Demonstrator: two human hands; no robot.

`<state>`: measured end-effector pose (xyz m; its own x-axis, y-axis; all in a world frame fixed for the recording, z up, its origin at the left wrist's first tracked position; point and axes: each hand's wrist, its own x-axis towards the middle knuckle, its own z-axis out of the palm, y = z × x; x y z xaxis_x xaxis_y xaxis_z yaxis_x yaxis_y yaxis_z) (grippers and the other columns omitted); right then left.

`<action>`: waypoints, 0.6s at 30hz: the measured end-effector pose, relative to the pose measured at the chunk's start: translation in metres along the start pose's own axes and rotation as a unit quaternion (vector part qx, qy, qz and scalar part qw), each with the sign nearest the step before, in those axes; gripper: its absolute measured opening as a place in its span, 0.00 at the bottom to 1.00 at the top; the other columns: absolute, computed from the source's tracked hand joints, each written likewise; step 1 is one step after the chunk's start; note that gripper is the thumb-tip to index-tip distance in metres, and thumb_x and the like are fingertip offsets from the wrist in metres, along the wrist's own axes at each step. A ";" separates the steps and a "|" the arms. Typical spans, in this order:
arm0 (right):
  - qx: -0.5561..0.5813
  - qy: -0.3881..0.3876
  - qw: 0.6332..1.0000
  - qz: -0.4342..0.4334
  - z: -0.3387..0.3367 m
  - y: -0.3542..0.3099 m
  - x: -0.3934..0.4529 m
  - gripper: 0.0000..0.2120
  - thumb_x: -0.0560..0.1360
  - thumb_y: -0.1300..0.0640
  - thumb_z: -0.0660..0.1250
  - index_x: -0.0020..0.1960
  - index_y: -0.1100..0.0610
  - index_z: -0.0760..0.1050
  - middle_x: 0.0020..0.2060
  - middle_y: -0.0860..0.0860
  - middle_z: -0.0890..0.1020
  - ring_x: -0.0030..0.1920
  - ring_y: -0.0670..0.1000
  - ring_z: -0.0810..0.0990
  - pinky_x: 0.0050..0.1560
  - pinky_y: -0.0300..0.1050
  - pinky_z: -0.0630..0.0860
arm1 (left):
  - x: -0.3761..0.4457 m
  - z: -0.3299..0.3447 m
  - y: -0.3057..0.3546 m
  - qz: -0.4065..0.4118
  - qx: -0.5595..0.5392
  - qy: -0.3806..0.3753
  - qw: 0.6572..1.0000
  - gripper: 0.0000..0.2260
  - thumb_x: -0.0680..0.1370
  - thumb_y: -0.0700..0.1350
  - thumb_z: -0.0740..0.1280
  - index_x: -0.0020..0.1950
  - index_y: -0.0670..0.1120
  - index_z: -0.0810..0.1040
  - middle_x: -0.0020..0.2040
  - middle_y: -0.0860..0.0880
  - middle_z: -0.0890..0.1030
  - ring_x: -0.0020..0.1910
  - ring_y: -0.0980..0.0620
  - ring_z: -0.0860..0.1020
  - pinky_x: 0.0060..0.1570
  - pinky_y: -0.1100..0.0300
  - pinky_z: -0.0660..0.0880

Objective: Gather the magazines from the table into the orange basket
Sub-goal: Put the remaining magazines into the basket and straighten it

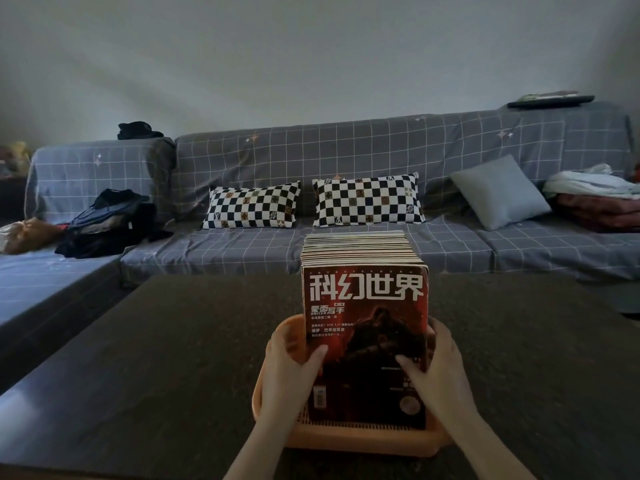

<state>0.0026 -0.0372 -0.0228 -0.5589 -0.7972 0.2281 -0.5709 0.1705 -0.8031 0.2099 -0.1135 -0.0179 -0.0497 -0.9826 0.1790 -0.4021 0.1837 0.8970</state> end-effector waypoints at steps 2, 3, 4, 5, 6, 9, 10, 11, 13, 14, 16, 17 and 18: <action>0.106 -0.052 0.993 0.003 -0.002 -0.008 0.008 0.39 0.68 0.41 0.70 0.73 0.46 0.55 0.65 0.45 0.70 0.66 0.50 0.69 0.62 0.50 0.68 | 0.009 -0.002 0.008 -0.046 -0.144 -0.073 0.986 0.37 0.68 0.63 0.68 0.73 0.52 0.62 0.67 0.51 0.73 0.62 0.52 0.75 0.58 0.51 0.76; 0.152 -0.075 0.986 0.009 -0.002 -0.013 0.013 0.38 0.67 0.37 0.68 0.72 0.42 0.55 0.61 0.41 0.71 0.64 0.47 0.69 0.59 0.46 0.68 | 0.014 -0.002 0.011 -0.068 -0.211 -0.111 0.969 0.40 0.67 0.65 0.67 0.76 0.54 0.60 0.67 0.50 0.72 0.61 0.50 0.76 0.59 0.48 0.76; 0.185 -0.089 0.979 0.016 -0.002 -0.018 0.018 0.37 0.65 0.36 0.67 0.70 0.38 0.56 0.57 0.37 0.71 0.61 0.45 0.70 0.56 0.42 0.68 | 0.020 -0.001 0.015 -0.075 -0.249 -0.144 0.955 0.41 0.66 0.65 0.67 0.77 0.57 0.57 0.67 0.50 0.73 0.60 0.50 0.77 0.58 0.49 0.77; 0.214 -0.097 0.972 0.021 -0.002 -0.020 0.022 0.36 0.64 0.35 0.67 0.68 0.36 0.57 0.54 0.34 0.71 0.58 0.44 0.70 0.53 0.40 0.67 | 0.025 0.000 0.018 -0.068 -0.255 -0.170 0.949 0.43 0.65 0.65 0.68 0.77 0.59 0.55 0.66 0.51 0.74 0.59 0.51 0.78 0.54 0.52 0.78; 0.240 -0.099 0.965 0.027 -0.002 -0.021 0.026 0.36 0.64 0.35 0.68 0.68 0.34 0.58 0.53 0.33 0.71 0.57 0.42 0.71 0.53 0.40 0.68 | 0.030 0.001 0.020 -0.055 -0.248 -0.191 0.948 0.44 0.64 0.65 0.69 0.77 0.61 0.54 0.66 0.51 0.75 0.58 0.51 0.79 0.50 0.57 0.79; 0.272 -0.102 0.956 0.031 0.000 -0.019 0.030 0.26 0.62 0.37 0.72 0.57 0.25 0.66 0.50 0.34 0.79 0.51 0.38 0.77 0.48 0.38 0.70 | 0.045 0.006 0.018 -0.054 -0.251 -0.214 0.943 0.46 0.63 0.62 0.73 0.76 0.63 0.53 0.65 0.49 0.76 0.55 0.51 0.81 0.43 0.61 0.80; 0.261 -0.101 0.960 0.021 0.001 -0.018 0.030 0.22 0.62 0.37 0.72 0.51 0.22 0.67 0.47 0.33 0.80 0.48 0.36 0.78 0.45 0.35 0.69 | 0.049 0.008 0.015 -0.058 -0.263 -0.218 0.938 0.46 0.63 0.61 0.75 0.76 0.62 0.55 0.64 0.49 0.77 0.54 0.51 0.82 0.42 0.62 0.80; 0.248 -0.100 0.963 0.010 0.002 -0.018 0.030 0.20 0.62 0.36 0.72 0.49 0.21 0.68 0.46 0.31 0.80 0.47 0.33 0.78 0.44 0.34 0.68 | 0.052 0.010 0.012 -0.063 -0.277 -0.220 0.933 0.45 0.64 0.60 0.76 0.76 0.60 0.57 0.63 0.48 0.78 0.53 0.51 0.82 0.42 0.61 0.80; 0.231 -0.094 0.968 -0.005 0.005 -0.018 0.029 0.23 0.60 0.33 0.72 0.52 0.23 0.67 0.49 0.31 0.80 0.49 0.32 0.77 0.47 0.35 0.69 | 0.056 0.011 0.006 -0.088 -0.308 -0.223 0.921 0.46 0.60 0.59 0.79 0.74 0.55 0.62 0.60 0.46 0.80 0.53 0.49 0.83 0.42 0.59 0.80; 0.224 -0.090 0.970 -0.006 0.006 -0.017 0.029 0.27 0.59 0.31 0.72 0.55 0.24 0.66 0.51 0.32 0.79 0.51 0.33 0.77 0.50 0.37 0.70 | 0.058 0.012 0.003 -0.103 -0.323 -0.227 0.913 0.46 0.59 0.59 0.80 0.73 0.54 0.64 0.58 0.46 0.82 0.52 0.48 0.83 0.42 0.58 0.81; 0.215 -0.082 0.973 -0.007 0.009 -0.014 0.031 0.30 0.57 0.28 0.70 0.56 0.23 0.64 0.53 0.31 0.78 0.53 0.33 0.76 0.51 0.38 0.70 | 0.060 0.014 -0.003 -0.120 -0.341 -0.230 0.904 0.46 0.58 0.58 0.81 0.72 0.53 0.65 0.56 0.47 0.84 0.52 0.46 0.83 0.42 0.56 0.81; 0.211 -0.079 0.974 -0.010 0.010 -0.014 0.032 0.29 0.56 0.28 0.70 0.55 0.22 0.63 0.52 0.29 0.77 0.52 0.32 0.76 0.50 0.37 0.70 | 0.062 0.014 -0.005 -0.121 -0.340 -0.228 0.904 0.47 0.57 0.58 0.81 0.72 0.53 0.66 0.55 0.47 0.84 0.52 0.46 0.83 0.42 0.56 0.81; 0.206 -0.079 0.975 -0.013 0.010 -0.013 0.032 0.28 0.57 0.27 0.70 0.54 0.20 0.63 0.51 0.27 0.77 0.51 0.31 0.76 0.48 0.35 0.69 | 0.063 0.014 -0.006 -0.119 -0.339 -0.228 0.905 0.48 0.56 0.59 0.81 0.72 0.53 0.66 0.55 0.48 0.84 0.53 0.47 0.83 0.43 0.56 0.81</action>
<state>-0.0014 -0.0703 -0.0101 -0.4303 -0.8826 0.1895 -0.2753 -0.0716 -0.9587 0.1963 -0.1767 -0.0176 -0.4692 -0.8776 -0.0985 0.1942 -0.2114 0.9579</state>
